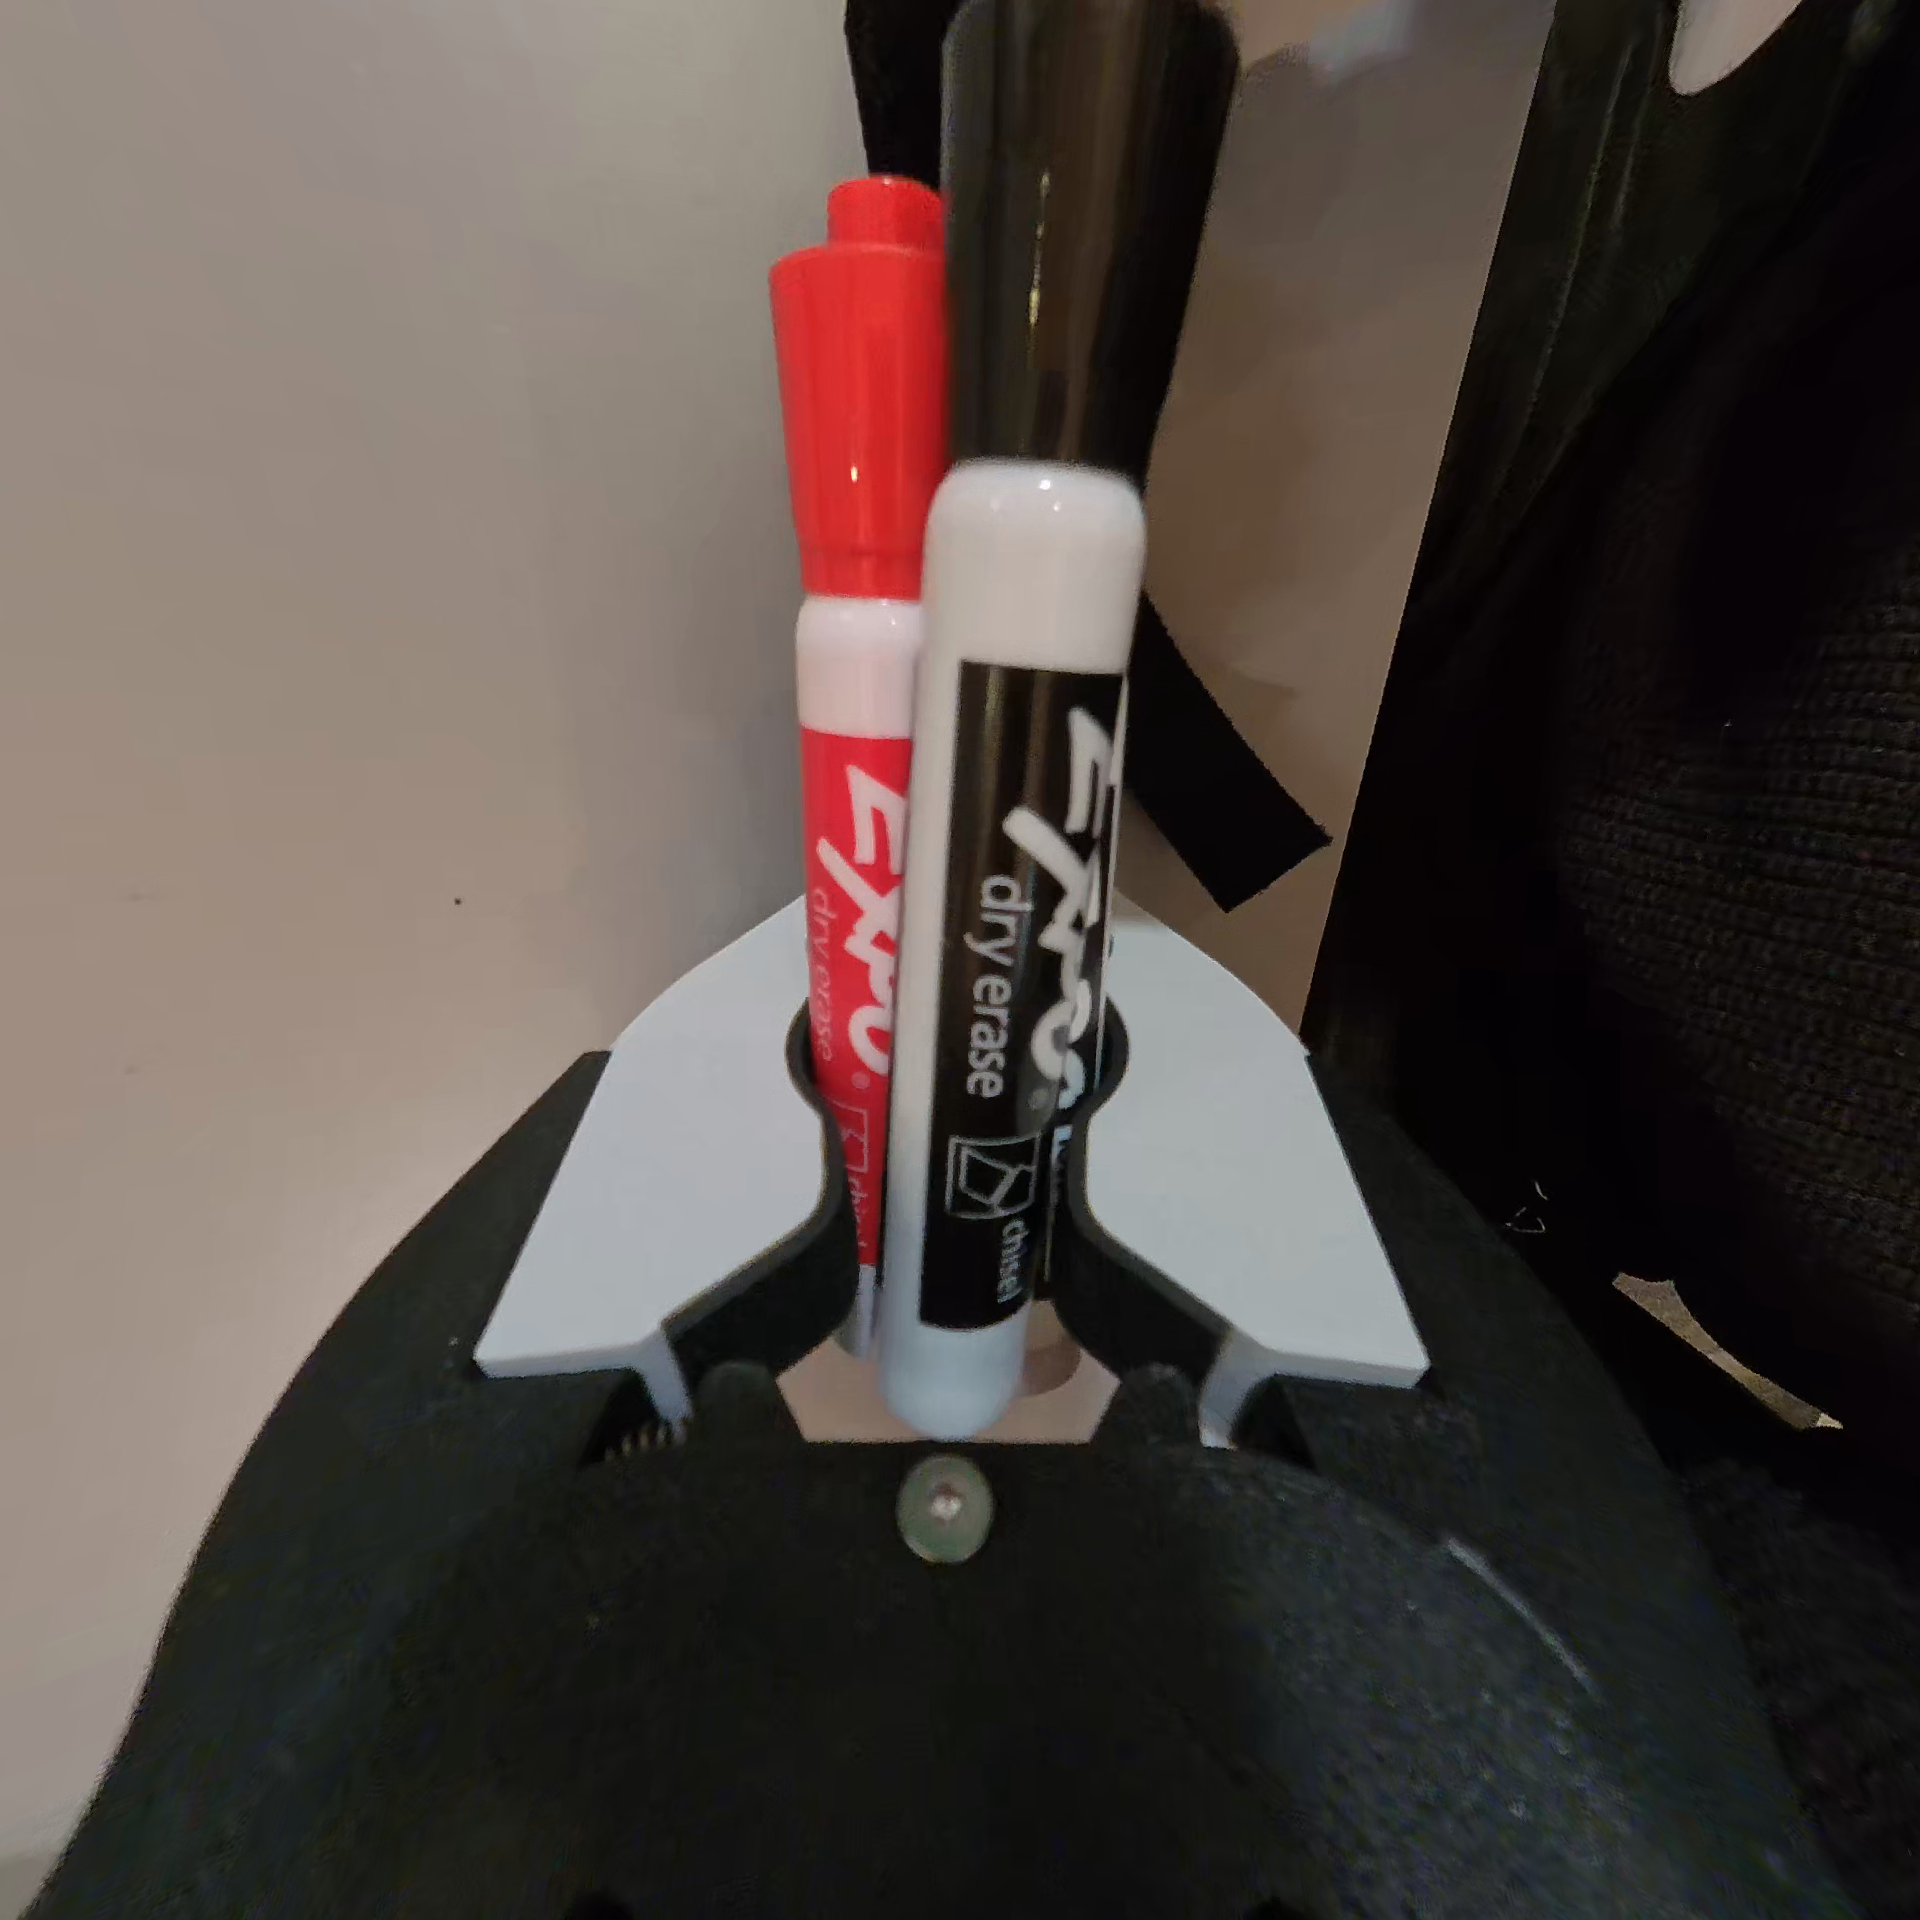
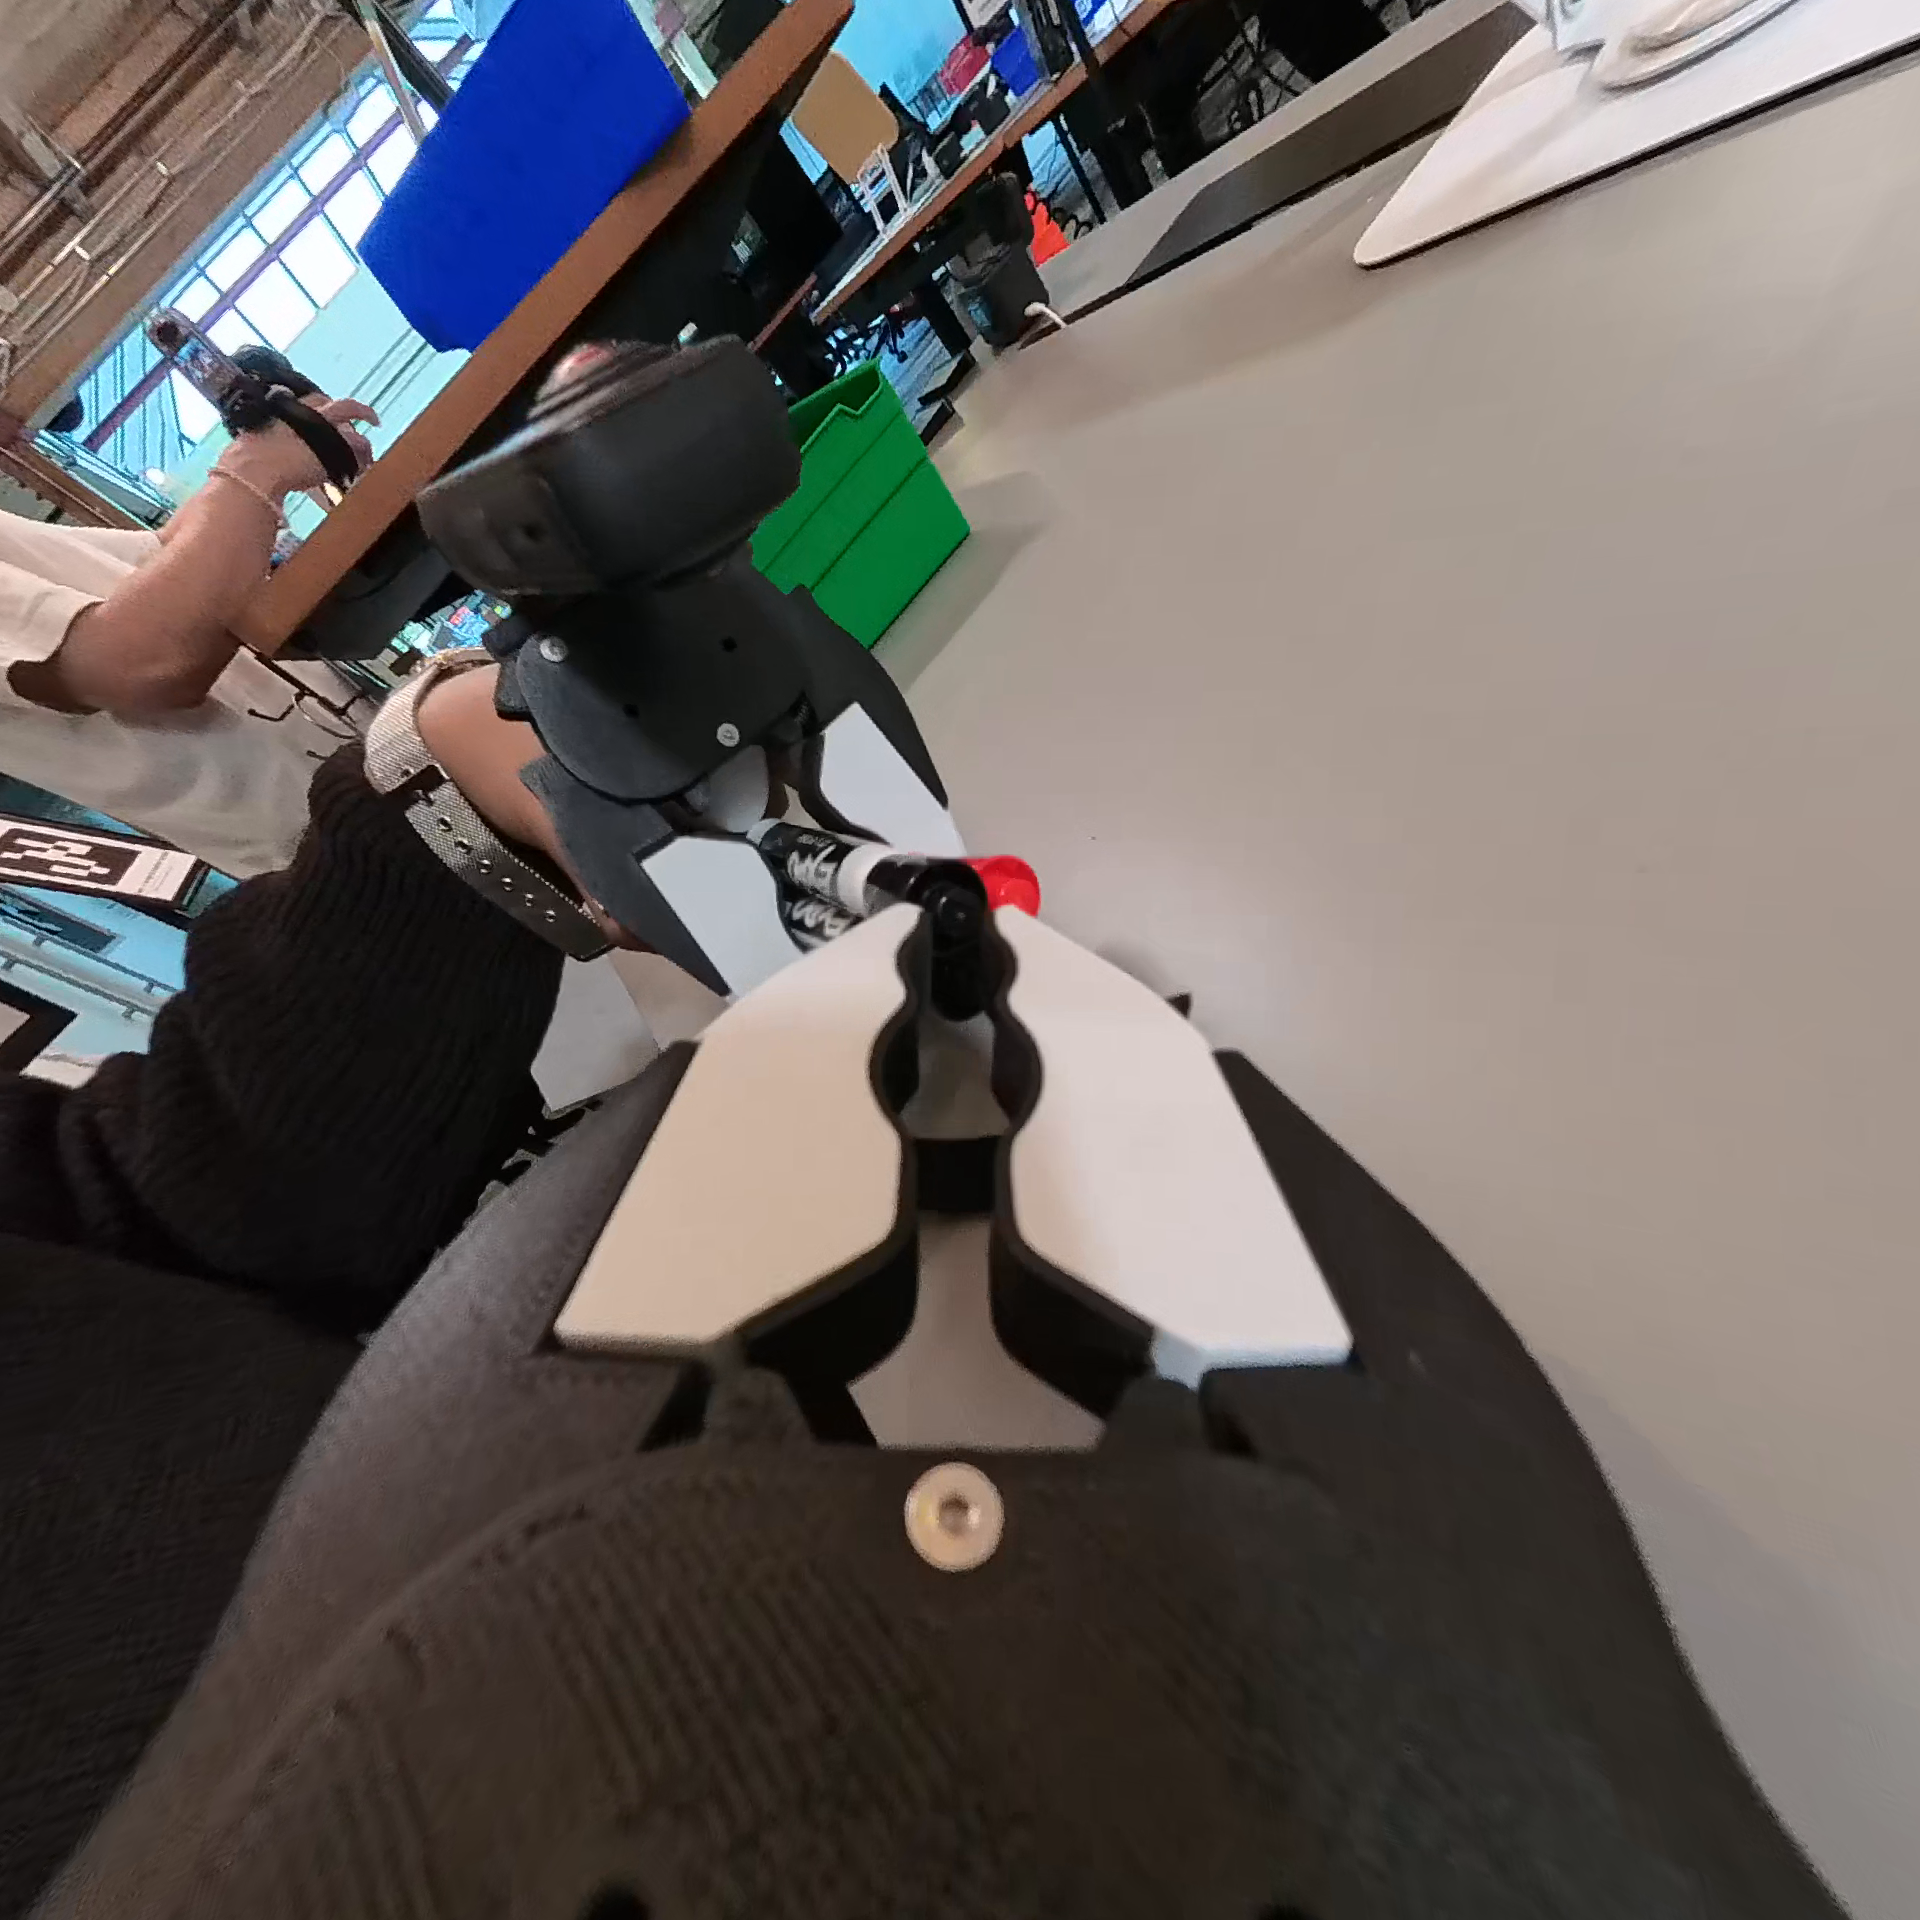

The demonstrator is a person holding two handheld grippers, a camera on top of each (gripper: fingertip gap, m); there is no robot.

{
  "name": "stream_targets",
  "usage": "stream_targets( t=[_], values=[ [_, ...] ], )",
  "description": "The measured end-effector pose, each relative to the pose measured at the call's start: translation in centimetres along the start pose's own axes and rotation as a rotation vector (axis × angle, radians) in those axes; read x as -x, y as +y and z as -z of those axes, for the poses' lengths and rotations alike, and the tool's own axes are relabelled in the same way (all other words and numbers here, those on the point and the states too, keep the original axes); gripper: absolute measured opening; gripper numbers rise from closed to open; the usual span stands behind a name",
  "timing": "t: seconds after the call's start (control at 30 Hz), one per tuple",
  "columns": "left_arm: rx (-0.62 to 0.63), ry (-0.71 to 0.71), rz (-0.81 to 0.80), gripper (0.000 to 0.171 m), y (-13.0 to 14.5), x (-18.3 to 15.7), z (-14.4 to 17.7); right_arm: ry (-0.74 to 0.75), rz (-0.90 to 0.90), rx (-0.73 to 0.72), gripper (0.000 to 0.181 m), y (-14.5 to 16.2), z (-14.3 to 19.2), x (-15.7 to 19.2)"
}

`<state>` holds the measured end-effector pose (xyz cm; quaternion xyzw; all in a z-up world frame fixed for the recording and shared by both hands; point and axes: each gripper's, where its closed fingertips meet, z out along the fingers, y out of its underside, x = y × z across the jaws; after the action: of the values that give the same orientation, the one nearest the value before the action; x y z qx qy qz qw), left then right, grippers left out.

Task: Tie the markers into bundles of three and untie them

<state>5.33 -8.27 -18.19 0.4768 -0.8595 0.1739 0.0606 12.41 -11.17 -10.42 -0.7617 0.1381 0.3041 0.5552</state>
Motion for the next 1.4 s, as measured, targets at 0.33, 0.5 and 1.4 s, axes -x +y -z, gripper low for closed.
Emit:
stream_targets(
  t=[0.33,0.5,1.4],
  values=[
    [0.053,-0.055,-0.026,0.043,0.2,0.0,-0.1,-0.01,0.031,-0.007,0.001,-0.2,0.3,0.1],
    [0.064,-0.076,-0.039,0.043,0.1,0.0,-0.1,-0.018,0.073,0.001,0.0,-0.4,0.7,0.4],
    [0.027,-0.027,-0.084,0.043,-0.8,-1.9,0.0,0.031,0.958,0.11,0.02,1.7,1.6,1.8]
  ],
)
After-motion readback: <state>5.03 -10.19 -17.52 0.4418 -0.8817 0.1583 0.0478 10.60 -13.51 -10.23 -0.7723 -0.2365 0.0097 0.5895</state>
